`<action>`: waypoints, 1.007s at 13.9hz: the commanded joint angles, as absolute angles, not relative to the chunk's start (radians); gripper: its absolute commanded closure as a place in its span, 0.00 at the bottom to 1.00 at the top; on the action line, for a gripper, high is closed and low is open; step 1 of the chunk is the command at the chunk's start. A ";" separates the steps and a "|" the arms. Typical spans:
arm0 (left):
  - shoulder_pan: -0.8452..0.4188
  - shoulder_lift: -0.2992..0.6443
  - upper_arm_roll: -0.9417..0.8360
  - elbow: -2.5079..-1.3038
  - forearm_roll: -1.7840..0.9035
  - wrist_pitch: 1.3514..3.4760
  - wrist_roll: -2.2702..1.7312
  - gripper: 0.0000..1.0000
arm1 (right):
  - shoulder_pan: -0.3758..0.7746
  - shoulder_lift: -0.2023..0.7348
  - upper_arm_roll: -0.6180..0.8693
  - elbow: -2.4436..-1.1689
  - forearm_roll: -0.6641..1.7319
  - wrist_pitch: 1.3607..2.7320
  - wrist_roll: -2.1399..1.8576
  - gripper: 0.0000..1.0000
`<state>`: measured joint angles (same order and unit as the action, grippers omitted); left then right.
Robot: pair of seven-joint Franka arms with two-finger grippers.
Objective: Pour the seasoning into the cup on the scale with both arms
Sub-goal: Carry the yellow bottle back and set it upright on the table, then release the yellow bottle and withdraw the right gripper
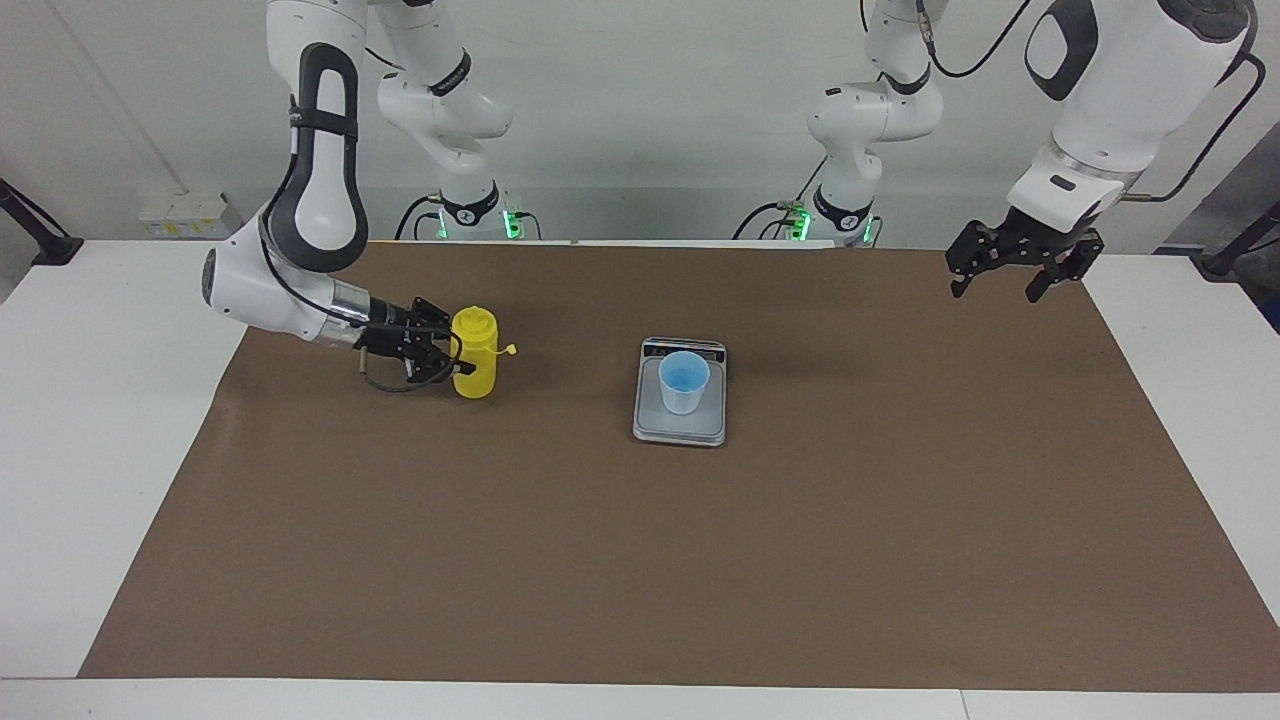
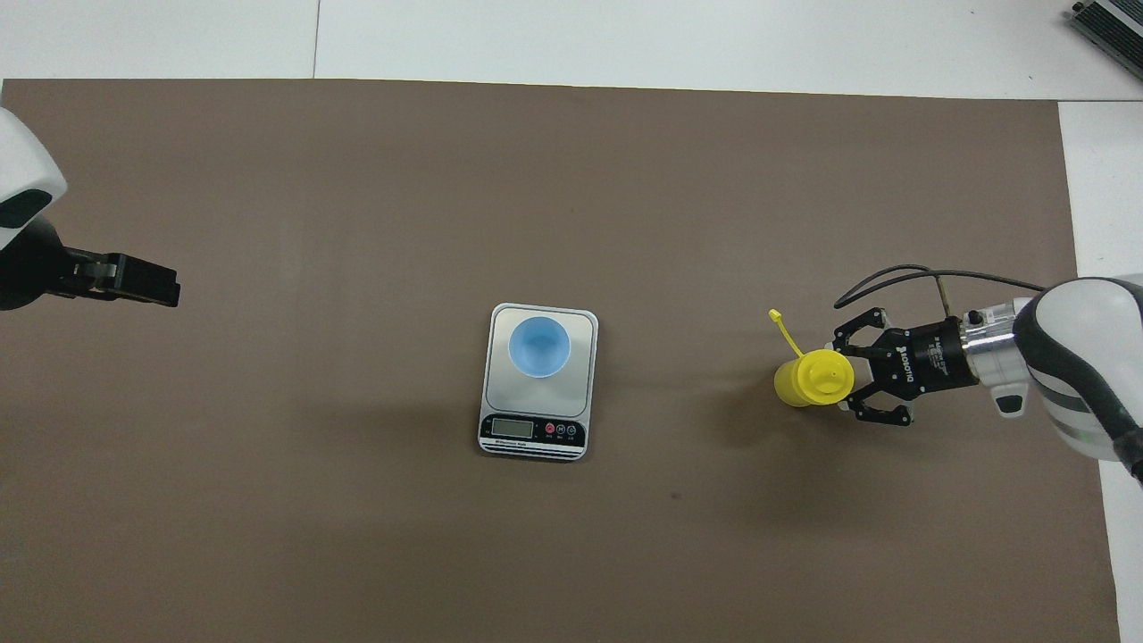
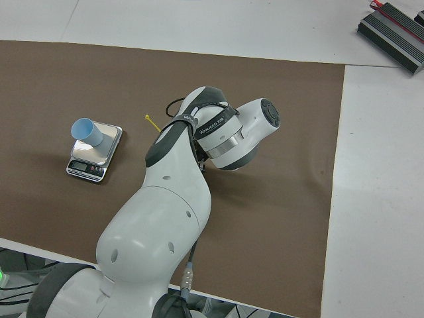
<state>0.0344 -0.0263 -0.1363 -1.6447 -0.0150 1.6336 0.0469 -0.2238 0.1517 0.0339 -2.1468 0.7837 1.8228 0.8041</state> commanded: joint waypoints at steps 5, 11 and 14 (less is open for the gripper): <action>0.028 -0.064 -0.129 -1.695 -0.026 1.667 0.048 0.00 | -0.274 0.124 0.037 -2.178 0.763 1.873 0.766 0.00; 0.028 -0.066 -0.129 -1.698 -0.026 1.672 0.048 0.00 | -0.279 0.039 0.043 -2.068 0.431 1.871 0.717 0.00; 0.028 -0.066 -0.129 -1.698 -0.026 1.674 0.048 0.00 | -0.204 -0.027 0.061 -2.019 0.252 1.871 0.698 0.00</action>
